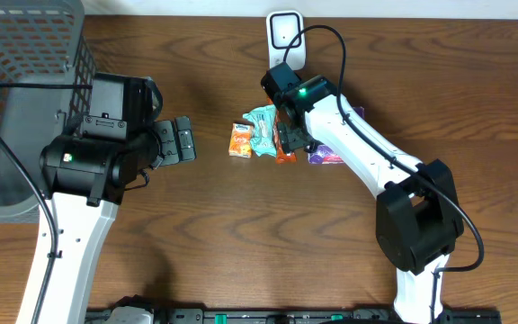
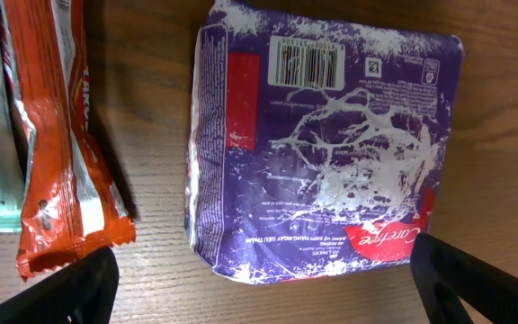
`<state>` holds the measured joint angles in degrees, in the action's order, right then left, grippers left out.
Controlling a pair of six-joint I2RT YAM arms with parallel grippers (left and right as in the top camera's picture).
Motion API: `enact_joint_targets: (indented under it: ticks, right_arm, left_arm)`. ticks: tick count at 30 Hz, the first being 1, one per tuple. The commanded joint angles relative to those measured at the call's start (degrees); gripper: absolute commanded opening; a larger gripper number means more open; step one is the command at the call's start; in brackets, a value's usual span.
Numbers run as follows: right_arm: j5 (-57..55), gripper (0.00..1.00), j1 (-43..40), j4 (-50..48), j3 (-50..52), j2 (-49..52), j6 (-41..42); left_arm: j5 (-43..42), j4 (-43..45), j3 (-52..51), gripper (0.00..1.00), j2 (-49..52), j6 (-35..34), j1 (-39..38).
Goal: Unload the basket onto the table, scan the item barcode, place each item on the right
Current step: 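Grasp the pad package again with the right gripper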
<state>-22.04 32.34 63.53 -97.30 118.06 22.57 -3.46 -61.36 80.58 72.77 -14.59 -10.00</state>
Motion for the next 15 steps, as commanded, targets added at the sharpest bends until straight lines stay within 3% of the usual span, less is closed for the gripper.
enact_joint_targets:
  ticks: [1,12,15]
  right_arm:
    - [-1.4,0.99,0.0,-0.3,0.3,0.2,1.0]
    - [-1.4,0.99,0.0,-0.6,0.5,0.2,1.0]
    - [-1.4,0.91,0.0,-1.1,1.0,0.2,1.0]
  left_arm:
    - [0.7,-0.1,-0.1,0.98,0.2,0.3,0.1]
    - [0.7,-0.1,-0.1,0.98,0.2,0.3,0.1]
    - [0.7,-0.1,-0.1,0.98,0.2,0.3,0.1]
